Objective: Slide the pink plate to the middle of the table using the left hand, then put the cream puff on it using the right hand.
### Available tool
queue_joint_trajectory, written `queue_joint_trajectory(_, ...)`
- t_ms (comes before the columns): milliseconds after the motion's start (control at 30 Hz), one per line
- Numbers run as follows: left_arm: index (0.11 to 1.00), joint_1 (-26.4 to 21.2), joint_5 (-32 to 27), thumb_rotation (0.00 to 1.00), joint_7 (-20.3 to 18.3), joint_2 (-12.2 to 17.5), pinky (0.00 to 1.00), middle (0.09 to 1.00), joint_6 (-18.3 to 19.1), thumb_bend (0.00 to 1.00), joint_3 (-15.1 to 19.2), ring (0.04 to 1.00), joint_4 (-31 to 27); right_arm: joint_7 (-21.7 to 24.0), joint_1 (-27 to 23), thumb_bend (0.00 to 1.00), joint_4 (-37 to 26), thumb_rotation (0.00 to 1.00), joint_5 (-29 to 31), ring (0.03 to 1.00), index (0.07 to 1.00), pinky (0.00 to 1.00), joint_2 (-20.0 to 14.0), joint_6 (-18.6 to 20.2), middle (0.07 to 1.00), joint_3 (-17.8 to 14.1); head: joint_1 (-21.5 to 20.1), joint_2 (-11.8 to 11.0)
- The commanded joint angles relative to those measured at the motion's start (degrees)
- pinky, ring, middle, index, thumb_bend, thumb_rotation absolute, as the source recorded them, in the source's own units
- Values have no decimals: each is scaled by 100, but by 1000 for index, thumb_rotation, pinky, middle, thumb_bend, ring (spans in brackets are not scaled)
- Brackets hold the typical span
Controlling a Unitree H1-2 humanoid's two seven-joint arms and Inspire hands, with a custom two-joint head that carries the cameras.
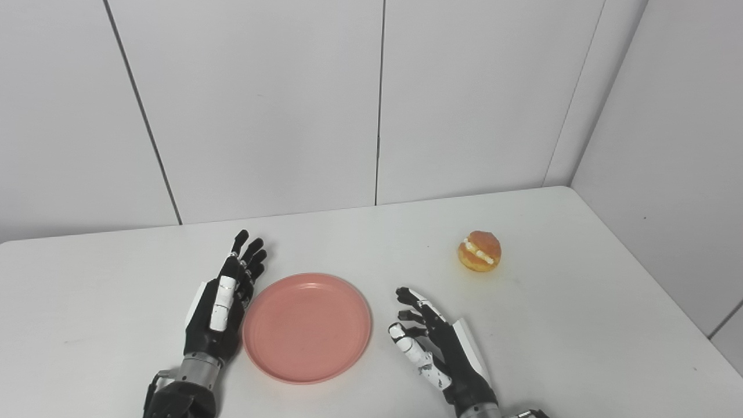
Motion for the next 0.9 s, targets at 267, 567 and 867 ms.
queue_joint_trajectory(267,1000,295,-17,884,12,-33,1000,955,-34,873,14,964,59,126,-93,841,-1566,941,-1101,787,863,659,-114,752,871,-302,65,-59)
queue_joint_trajectory(567,1000,289,-6,883,-7,-53,1000,959,-20,890,-12,961,77,928,-841,933,-2337,659,-1767,784,885,643,-676,1115,869,-634,106,-55)
queue_joint_trajectory(867,1000,269,-55,885,-76,-34,1000,963,64,879,-32,994,161,1461,-1727,986,-2112,635,-2363,795,868,632,-1326,1069,863,-760,95,-81)
